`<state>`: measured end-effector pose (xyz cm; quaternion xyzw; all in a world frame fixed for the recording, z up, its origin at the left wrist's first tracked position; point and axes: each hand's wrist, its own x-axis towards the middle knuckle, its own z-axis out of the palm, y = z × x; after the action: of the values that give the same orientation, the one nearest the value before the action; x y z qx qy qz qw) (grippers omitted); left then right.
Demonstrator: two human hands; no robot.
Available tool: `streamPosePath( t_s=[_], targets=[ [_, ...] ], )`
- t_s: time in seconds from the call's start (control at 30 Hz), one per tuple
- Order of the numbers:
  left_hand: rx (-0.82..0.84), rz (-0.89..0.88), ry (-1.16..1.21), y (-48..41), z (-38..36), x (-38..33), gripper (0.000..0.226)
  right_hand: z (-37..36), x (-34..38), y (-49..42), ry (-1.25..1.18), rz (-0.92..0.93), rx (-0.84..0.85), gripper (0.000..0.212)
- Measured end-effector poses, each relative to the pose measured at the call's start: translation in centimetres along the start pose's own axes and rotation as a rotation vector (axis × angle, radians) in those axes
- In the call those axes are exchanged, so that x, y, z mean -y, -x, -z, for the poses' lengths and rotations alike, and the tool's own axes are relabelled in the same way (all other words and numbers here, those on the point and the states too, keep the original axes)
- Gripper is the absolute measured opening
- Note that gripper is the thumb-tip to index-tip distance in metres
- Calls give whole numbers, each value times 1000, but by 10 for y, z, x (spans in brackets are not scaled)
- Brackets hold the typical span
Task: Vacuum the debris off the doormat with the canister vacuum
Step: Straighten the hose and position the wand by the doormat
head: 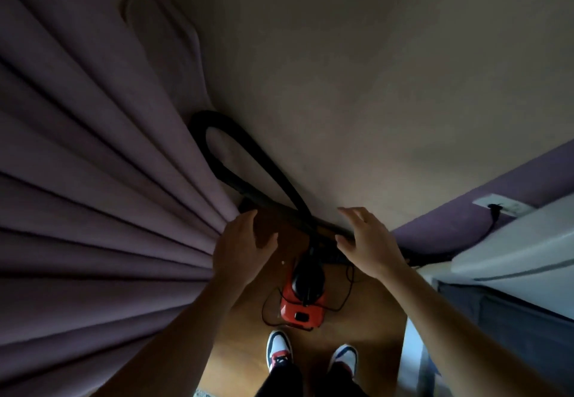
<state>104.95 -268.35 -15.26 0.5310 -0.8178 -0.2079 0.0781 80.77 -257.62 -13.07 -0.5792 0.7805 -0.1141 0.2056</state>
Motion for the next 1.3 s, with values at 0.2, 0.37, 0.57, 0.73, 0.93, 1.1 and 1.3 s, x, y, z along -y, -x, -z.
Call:
streamPosePath(
  t_s=[0.2, 0.37, 0.57, 0.73, 0.93, 1.1, 1.3],
  targets=[
    [13, 382, 240, -68, -82, 43, 106, -101, 3, -95, -149, 41, 151, 67],
    [-172, 320, 467, -107, -104, 48, 68, -165, 6, -153, -268, 71, 140, 72],
    [-263, 302, 820, -125, -110, 48, 36, -197, 18, -189, -436, 100, 67, 60],
    [-171, 169, 928, -127, -114, 47, 22, -191, 15, -196, -603, 108, 8, 36],
    [-129, 124, 995, -121, -112, 11, 22, -155, -12, -180, -586, 133, 13, 35],
    [-157, 112, 989, -116, -86, -32, 29, -110, -26, -165, -582, 178, -28, 33],
    [-177, 108, 947, -107, -63, -82, 21, -59, -41, -149, -546, 263, -61, 24]
  ],
)
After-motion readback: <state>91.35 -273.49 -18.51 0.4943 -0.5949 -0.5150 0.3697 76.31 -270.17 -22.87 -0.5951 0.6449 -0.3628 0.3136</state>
